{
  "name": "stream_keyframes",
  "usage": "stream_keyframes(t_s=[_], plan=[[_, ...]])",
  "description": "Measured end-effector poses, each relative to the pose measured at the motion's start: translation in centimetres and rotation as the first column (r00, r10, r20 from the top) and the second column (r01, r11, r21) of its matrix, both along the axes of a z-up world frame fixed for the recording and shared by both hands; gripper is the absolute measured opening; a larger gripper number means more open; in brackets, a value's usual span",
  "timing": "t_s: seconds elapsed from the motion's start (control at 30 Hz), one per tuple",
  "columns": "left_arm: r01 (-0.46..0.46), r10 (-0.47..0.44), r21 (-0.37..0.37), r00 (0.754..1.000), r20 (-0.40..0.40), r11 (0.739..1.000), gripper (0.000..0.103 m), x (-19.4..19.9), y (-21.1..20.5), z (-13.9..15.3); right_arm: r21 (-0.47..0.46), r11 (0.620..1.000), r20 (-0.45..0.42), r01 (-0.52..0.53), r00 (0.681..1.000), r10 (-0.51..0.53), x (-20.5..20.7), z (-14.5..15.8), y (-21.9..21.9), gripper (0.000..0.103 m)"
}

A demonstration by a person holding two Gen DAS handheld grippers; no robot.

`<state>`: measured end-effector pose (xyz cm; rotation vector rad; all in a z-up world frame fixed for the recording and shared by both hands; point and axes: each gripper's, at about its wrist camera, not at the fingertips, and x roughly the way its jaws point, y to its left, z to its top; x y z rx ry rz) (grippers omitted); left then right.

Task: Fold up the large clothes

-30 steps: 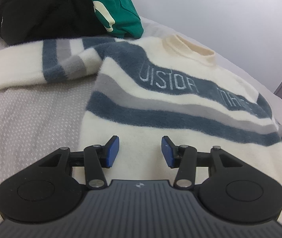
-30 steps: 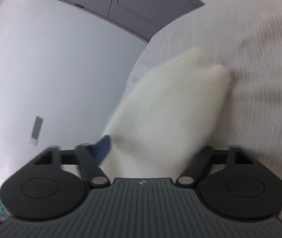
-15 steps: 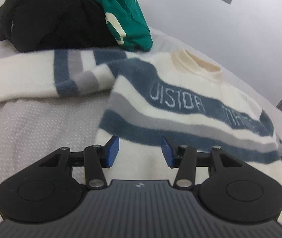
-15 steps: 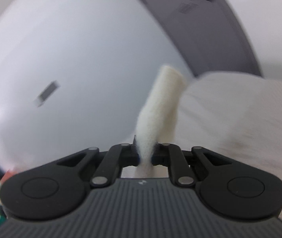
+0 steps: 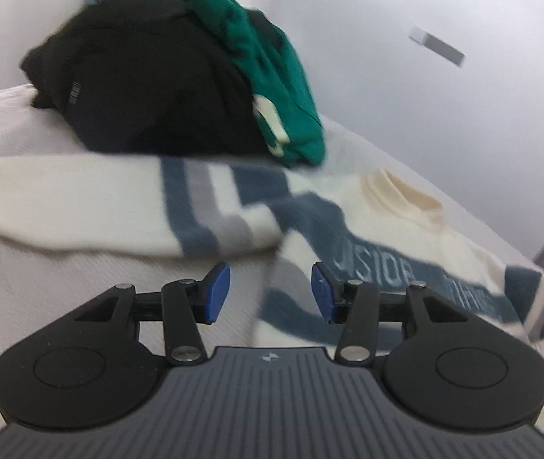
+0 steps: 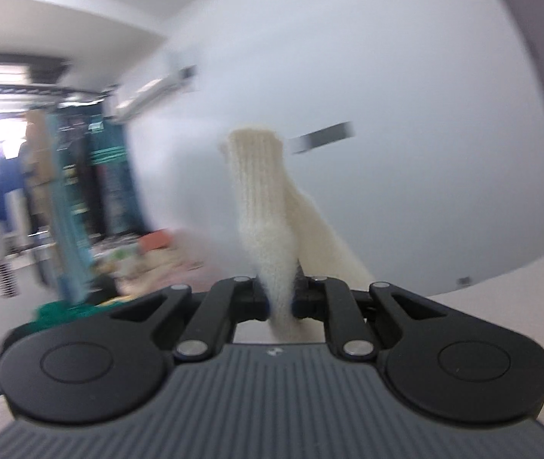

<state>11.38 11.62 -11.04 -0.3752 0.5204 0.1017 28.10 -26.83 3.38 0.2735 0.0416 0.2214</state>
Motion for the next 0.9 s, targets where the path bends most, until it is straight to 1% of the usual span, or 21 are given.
stream_keyframes(t_s=[0.07, 0.17, 0.27, 0.33, 0.4, 0.5, 0.57, 0.63, 0.7, 0.8, 0.83, 0.87, 0.9], plan=[[-0.036, 0.037, -0.017, 0.999, 0.018, 0.999, 0.053, -0.3, 1.5, 0.4, -0.005, 0.998, -0.002, -0.066, 0.998, 0.066, -0.2, 0.0, 3.3, 0.012], [-0.083, 0.083, -0.041, 0.996, 0.016, 0.996, 0.053, -0.3, 3.5, 0.5, -0.026, 0.985, -0.02, -0.168, 0.986, 0.168, 0.1, -0.9, 7.8, 0.012], [-0.106, 0.107, -0.1, 0.994, 0.005, 0.989, 0.053, -0.2, 5.4, 0.3, -0.053, 0.964, -0.078, -0.261, 0.963, 0.257, -1.2, -3.2, 12.0, 0.012], [-0.13, 0.132, -0.111, 0.991, 0.006, 0.985, 0.053, -0.4, 6.6, 0.4, -0.063, 0.951, -0.122, -0.304, 0.948, 0.294, -1.4, -4.7, 13.9, 0.012], [-0.16, 0.162, -0.103, 0.987, 0.007, 0.982, 0.053, -0.3, 7.7, 0.6, -0.092, 0.935, -0.17, -0.342, 0.931, 0.323, -2.2, -6.9, 15.5, 0.012], [-0.212, 0.213, -0.097, 0.977, 0.004, 0.972, 0.053, -0.2, 9.4, 0.5, -0.156, 0.907, -0.241, -0.392, 0.905, 0.35, -2.4, -10.2, 17.8, 0.012], [-0.249, 0.249, -0.113, 0.968, -0.012, 0.962, 0.053, 0.1, 10.6, 0.2, -0.204, 0.883, -0.294, -0.424, 0.886, 0.357, -2.6, -12.2, 18.8, 0.012], [-0.284, 0.283, -0.117, 0.959, -0.025, 0.952, 0.054, 0.3, 11.6, -0.1, -0.224, 0.864, -0.353, -0.451, 0.864, 0.359, -2.3, -13.8, 19.7, 0.013], [-0.317, 0.316, -0.125, 0.948, -0.033, 0.94, 0.056, 0.6, 12.5, -0.6, -0.25, 0.847, -0.4, -0.469, 0.847, 0.351, -2.2, -15.4, 20.5, 0.014], [-0.363, 0.357, -0.157, 0.932, -0.067, 0.918, 0.057, 1.0, 14.1, -1.5, -0.268, 0.831, -0.459, -0.488, 0.823, 0.335, -2.0, -16.8, 21.1, 0.014], [-0.379, 0.371, -0.175, 0.925, -0.075, 0.909, 0.057, 1.0, 14.7, -1.8, -0.275, 0.825, -0.472, -0.494, 0.817, 0.332, -2.0, -16.9, 21.2, 0.014], [-0.397, 0.388, -0.189, 0.918, -0.083, 0.898, 0.057, 1.0, 15.3, -2.0, -0.28, 0.82, -0.479, -0.498, 0.813, 0.331, -2.6, -17.7, 21.0, 0.014], [-0.413, 0.403, -0.199, 0.911, -0.091, 0.889, 0.057, 1.0, 15.7, -2.2, -0.281, 0.82, -0.483, -0.499, 0.811, 0.329, -2.6, -17.8, 21.1, 0.014]])
